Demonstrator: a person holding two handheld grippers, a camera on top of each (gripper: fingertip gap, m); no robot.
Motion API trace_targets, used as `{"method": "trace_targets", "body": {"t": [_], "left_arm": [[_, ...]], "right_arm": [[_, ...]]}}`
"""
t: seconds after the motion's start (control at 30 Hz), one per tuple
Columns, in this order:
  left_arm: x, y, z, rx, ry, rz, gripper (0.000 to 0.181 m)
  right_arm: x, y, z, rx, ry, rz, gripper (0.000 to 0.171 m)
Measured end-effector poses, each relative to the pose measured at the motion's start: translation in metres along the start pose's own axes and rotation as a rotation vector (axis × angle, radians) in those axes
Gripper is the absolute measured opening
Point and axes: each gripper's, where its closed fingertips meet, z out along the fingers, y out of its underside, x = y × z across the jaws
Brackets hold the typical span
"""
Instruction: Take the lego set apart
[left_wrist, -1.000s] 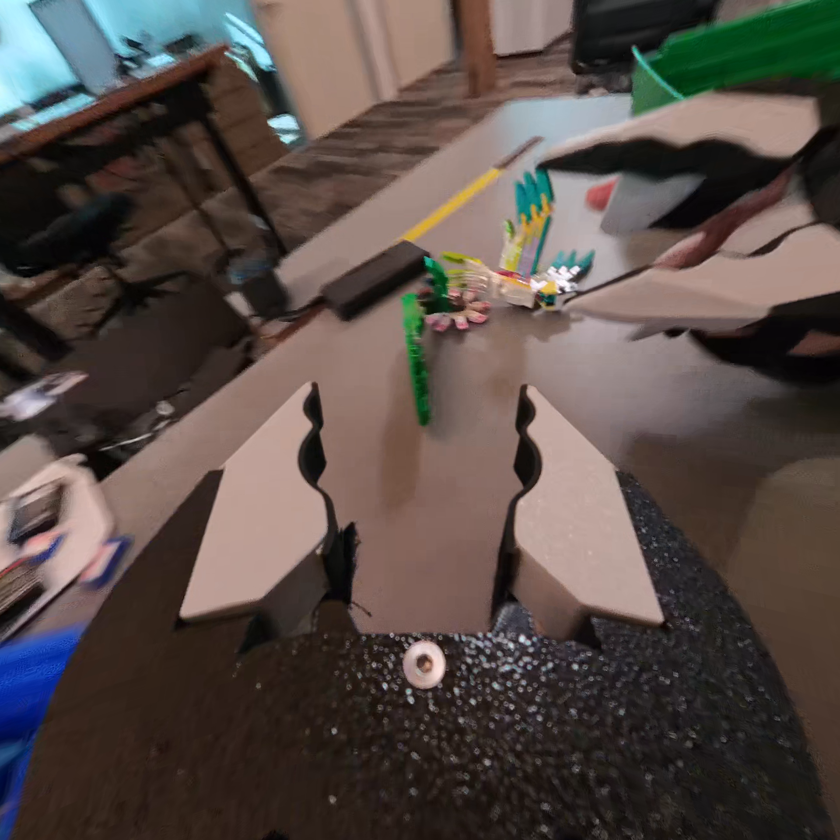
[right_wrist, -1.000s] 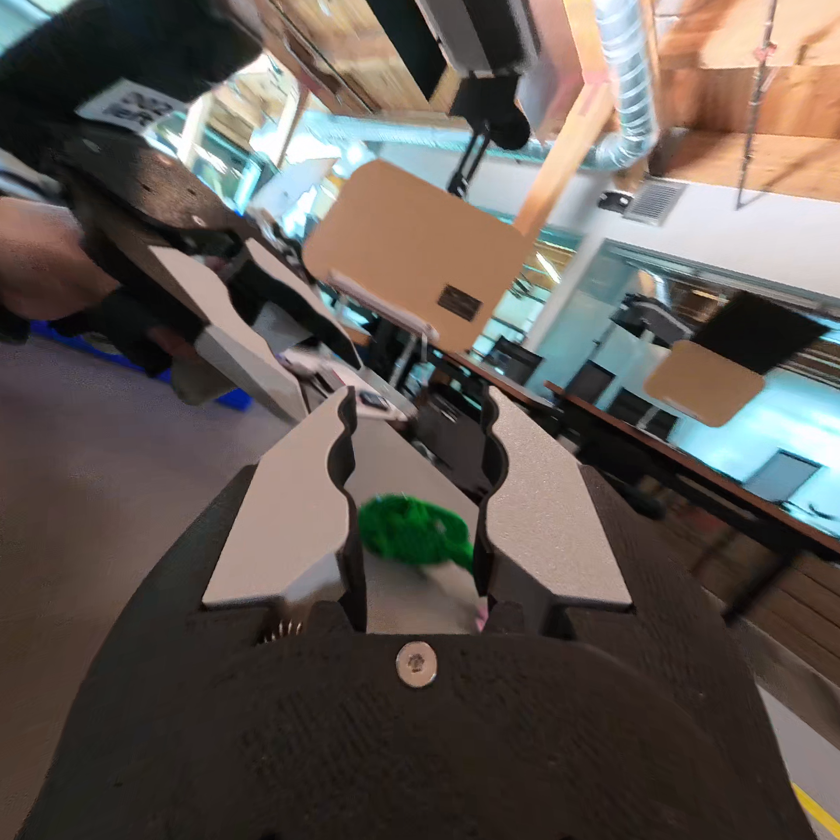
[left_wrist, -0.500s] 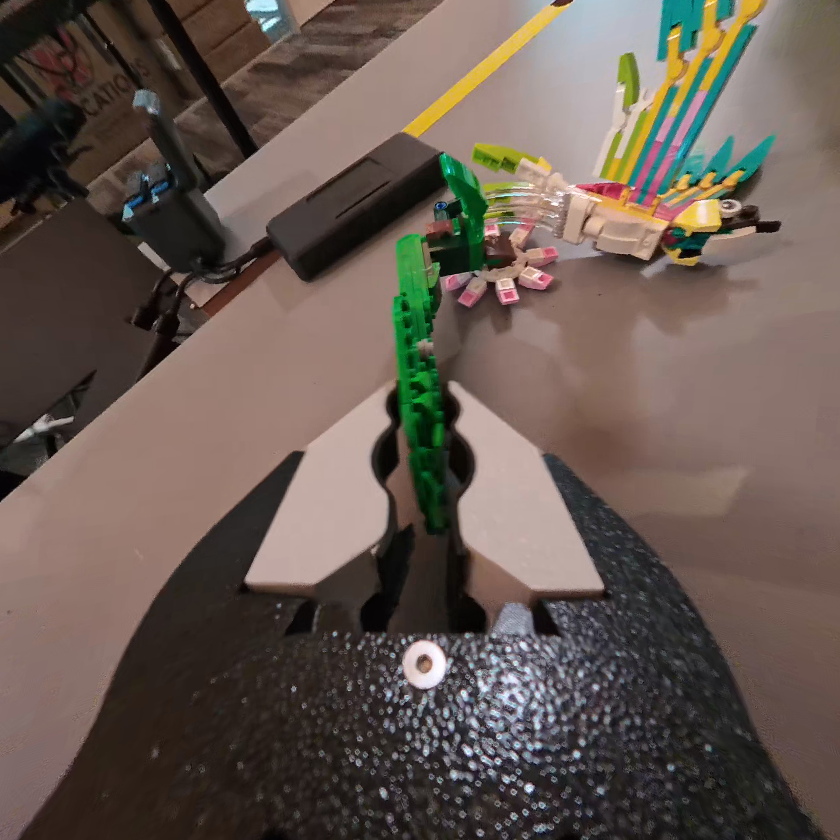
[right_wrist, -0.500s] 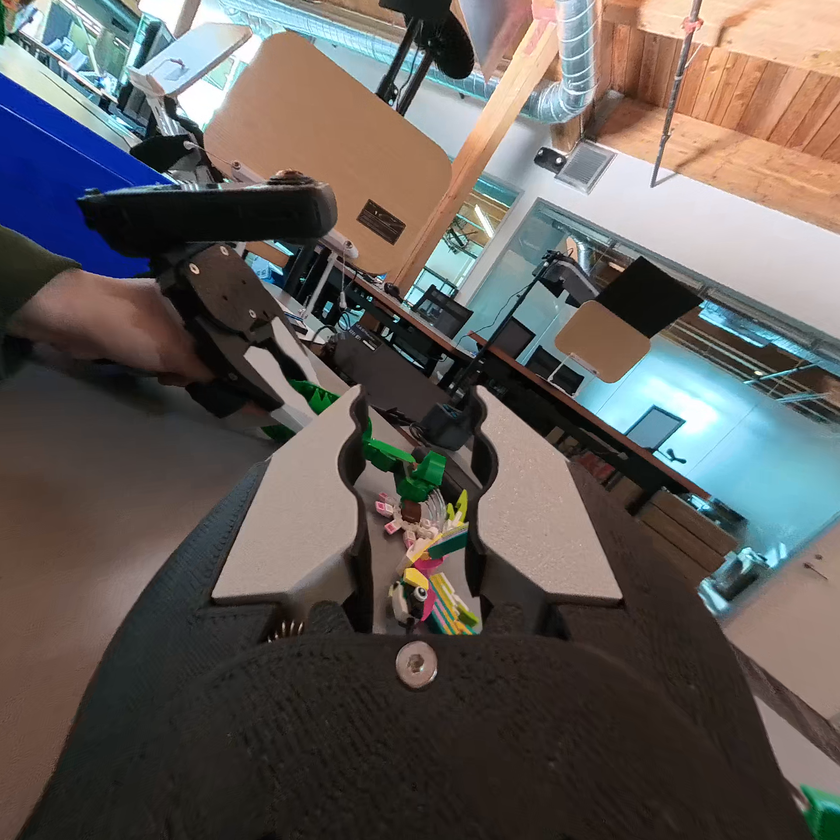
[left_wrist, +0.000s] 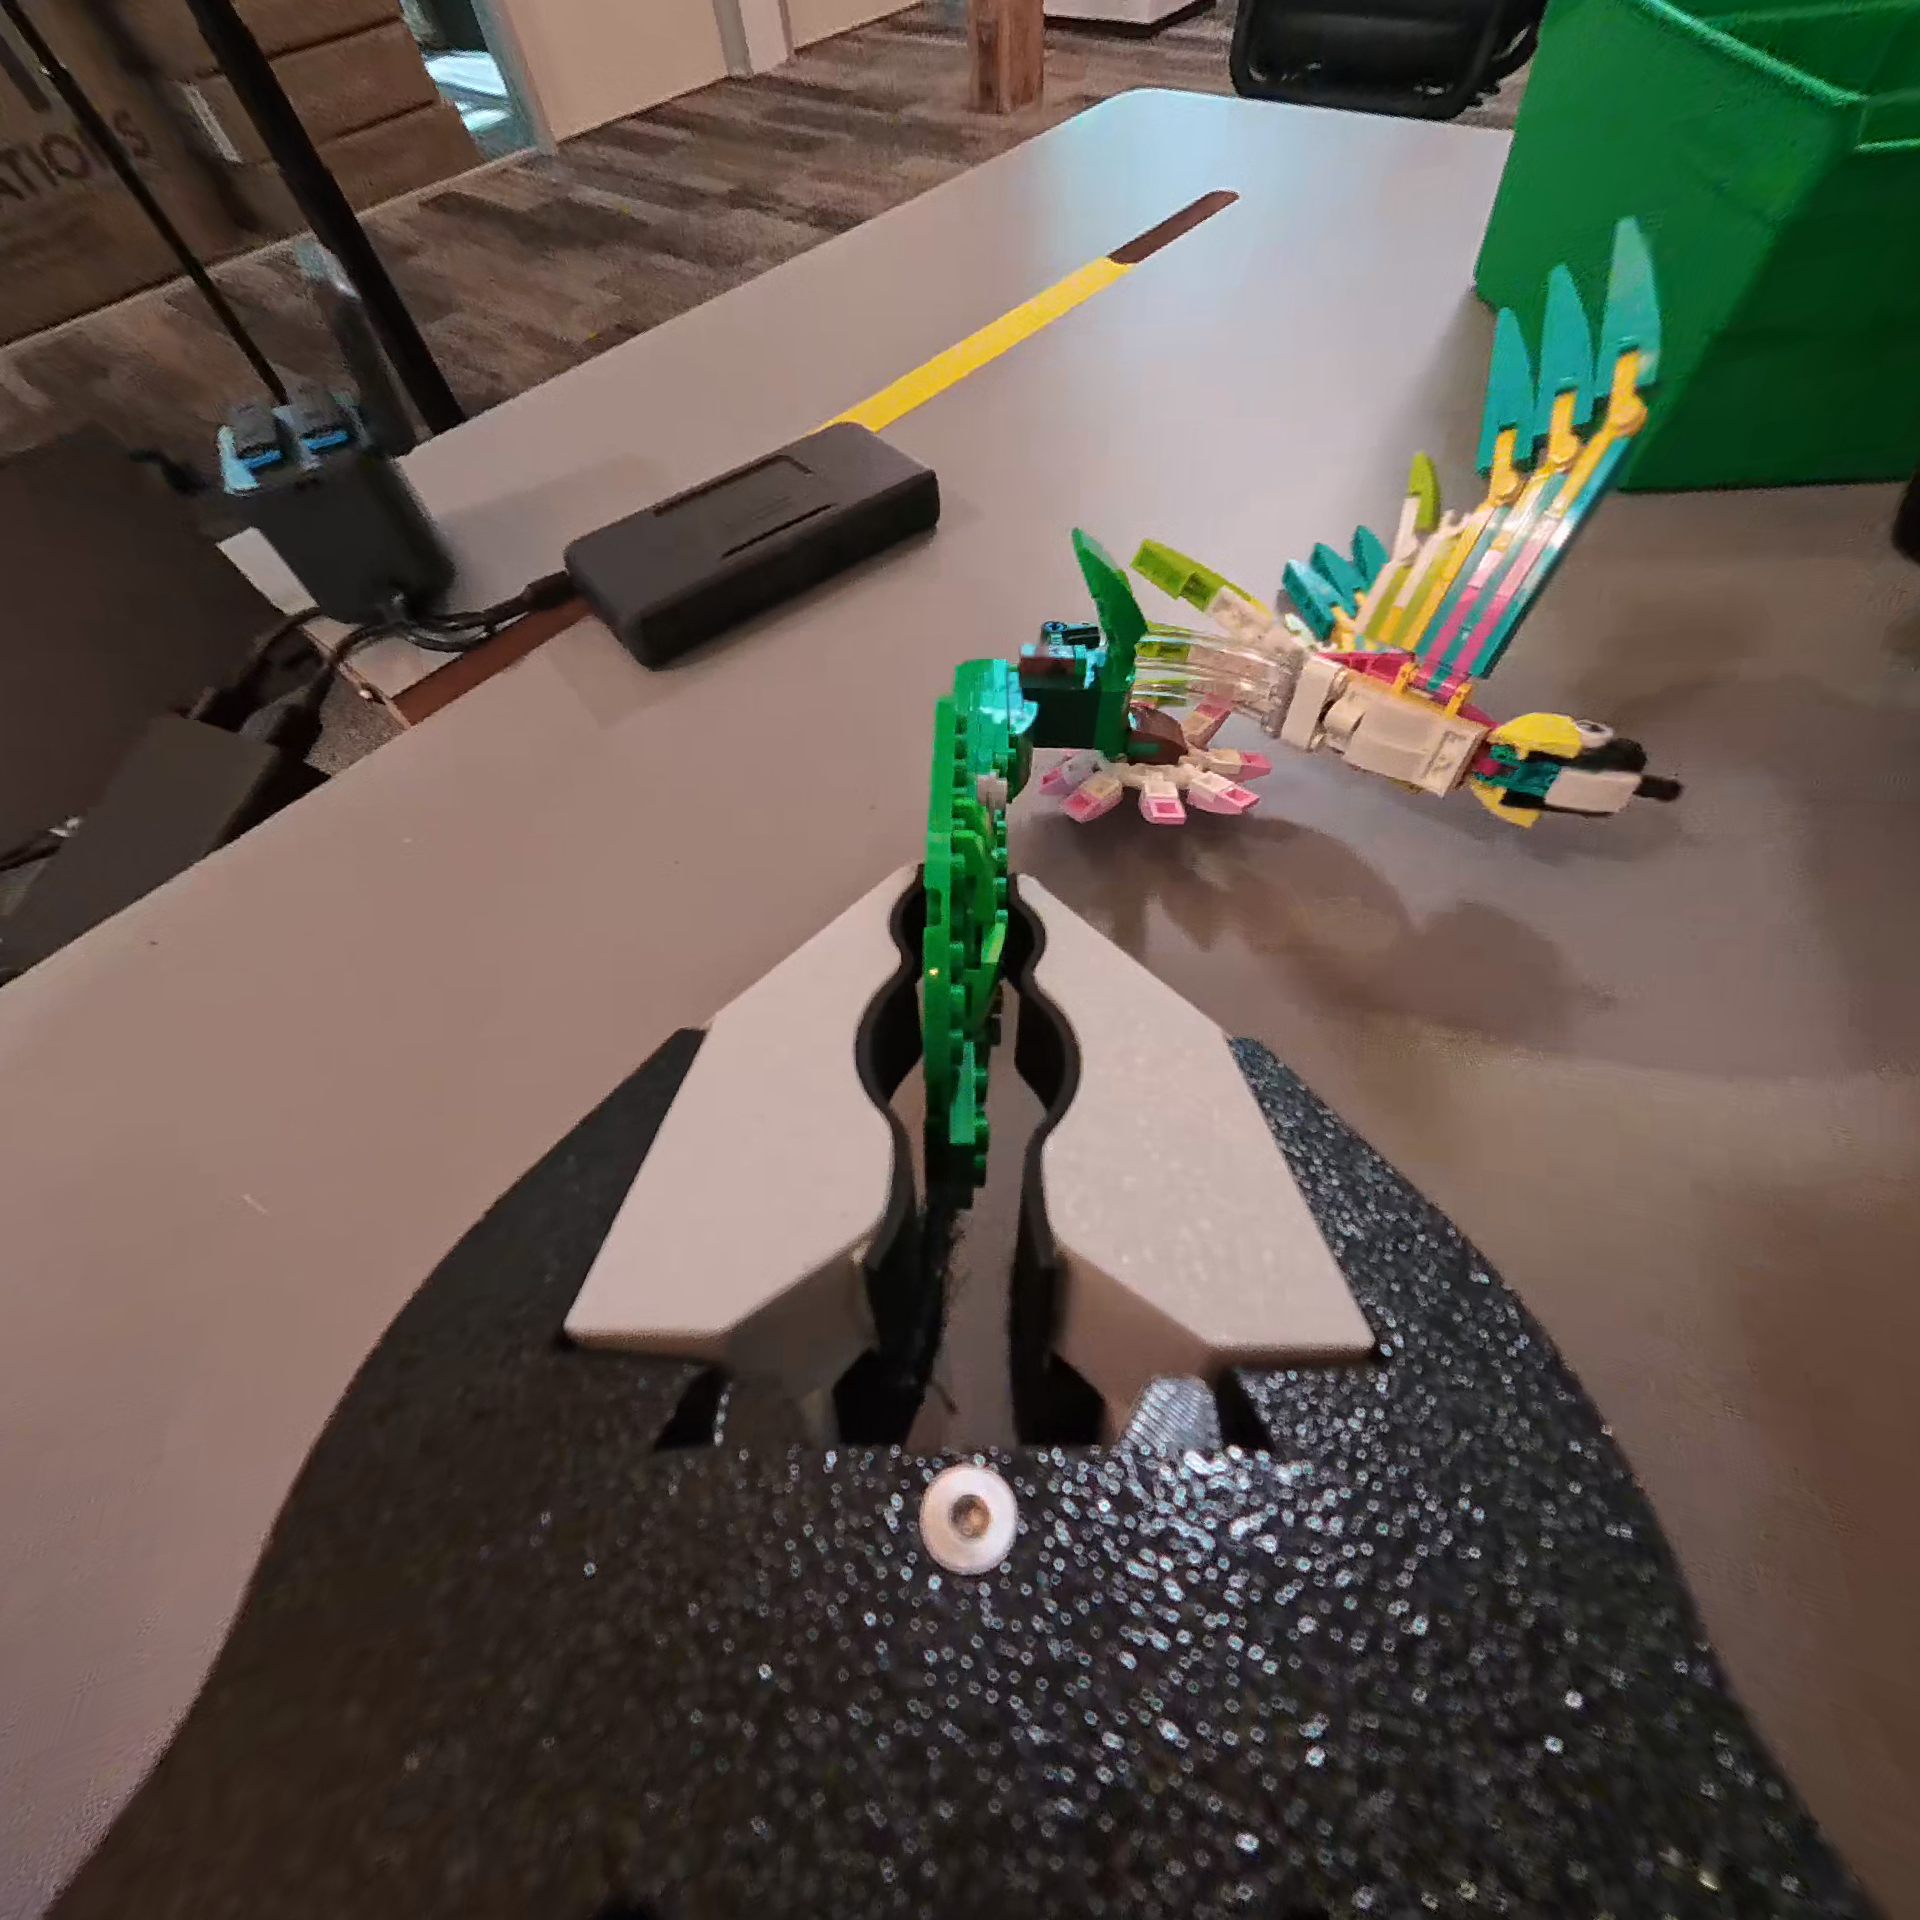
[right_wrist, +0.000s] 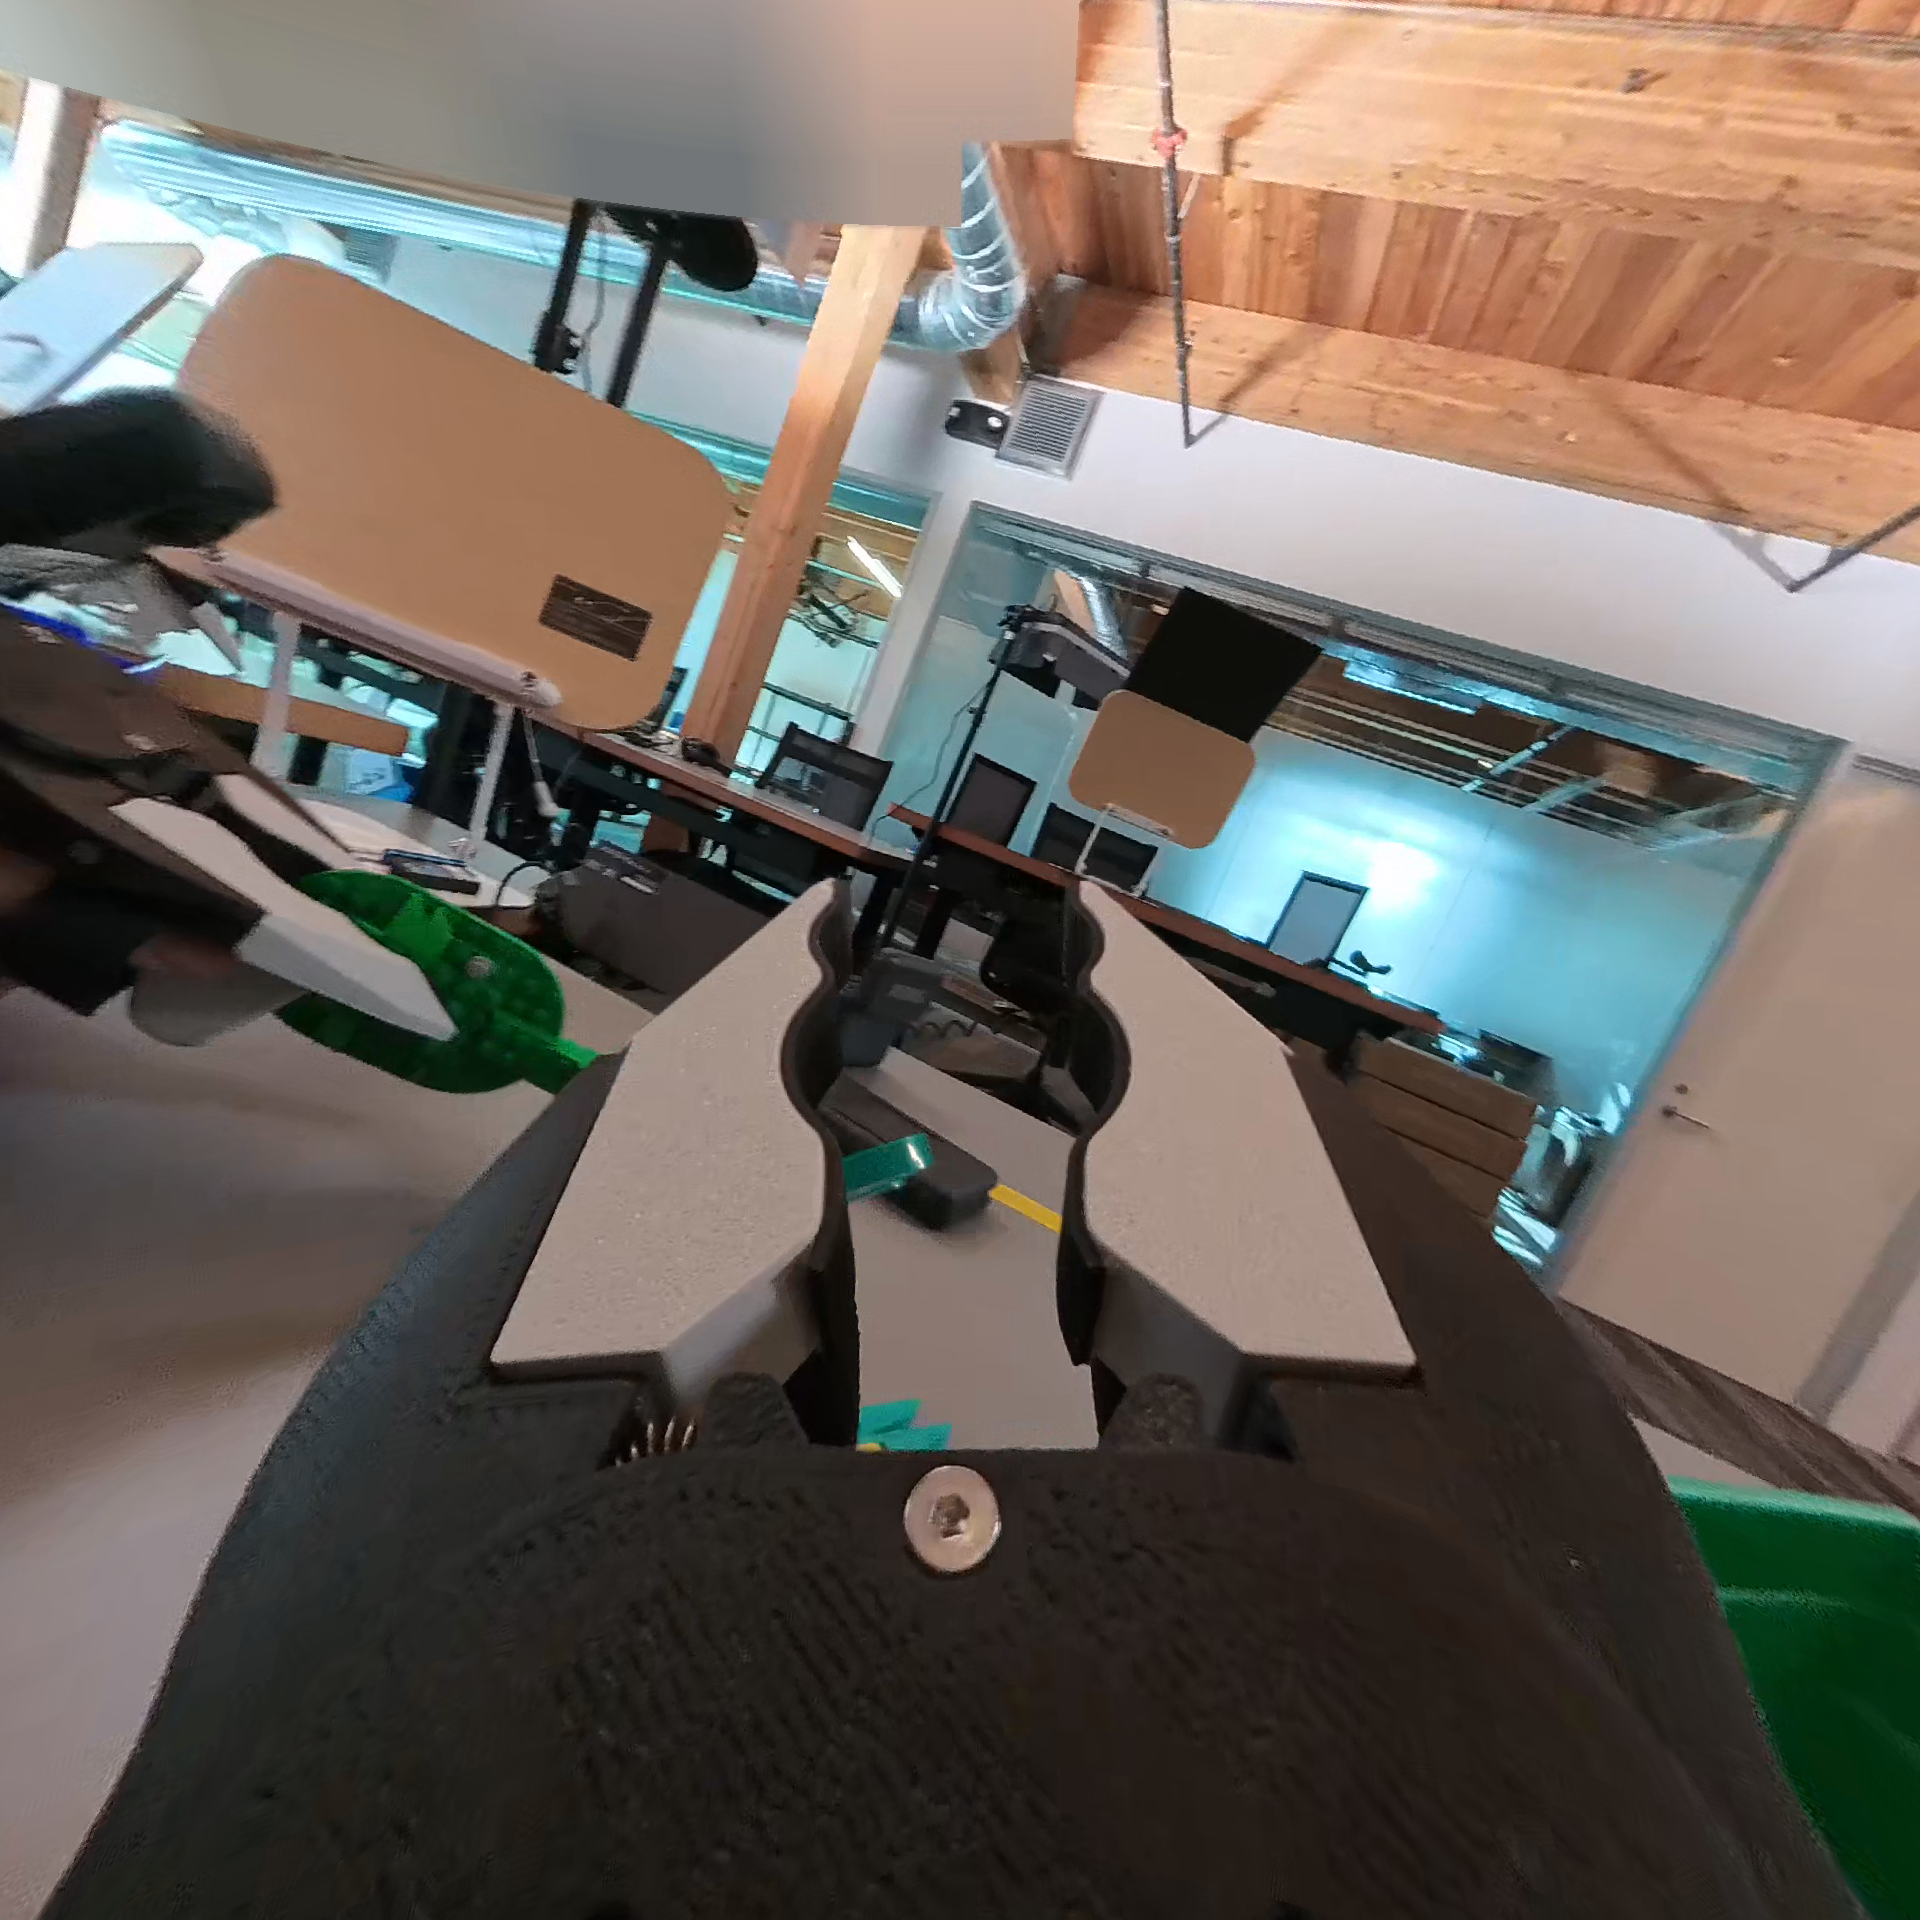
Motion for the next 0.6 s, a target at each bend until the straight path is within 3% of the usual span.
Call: {"method": "trace_targets", "body": {"t": [0.2,0.33,0.4,0.47,0.53,0.6], "left_arm": [[-0.040,0.007,-0.014,-0.019,-0.176,0.067,0.010],[-0.072,0.022,-0.025,-0.068,-0.301,0.074,0.011],[-0.073,0.025,-0.026,-0.066,-0.288,0.052,0.015],[-0.069,0.013,-0.029,-0.012,-0.281,0.040,0.045],[-0.065,-0.002,-0.034,0.043,-0.315,0.083,0.063],[-0.052,-0.018,-0.040,0.128,-0.330,0.149,0.063]], "right_arm": [[0.031,0.021,-0.001,-0.091,0.069,0.037,0.039],[0.017,0.065,0.003,-0.344,-0.077,0.098,0.039],[-0.003,0.095,-0.001,-0.532,-0.208,0.203,0.051],[-0.024,0.120,-0.011,-0.697,-0.313,0.289,0.063],[-0.038,0.137,-0.018,-0.799,-0.356,0.297,0.077],[-0.042,0.150,-0.023,-0.890,-0.356,0.245,0.095]]}}
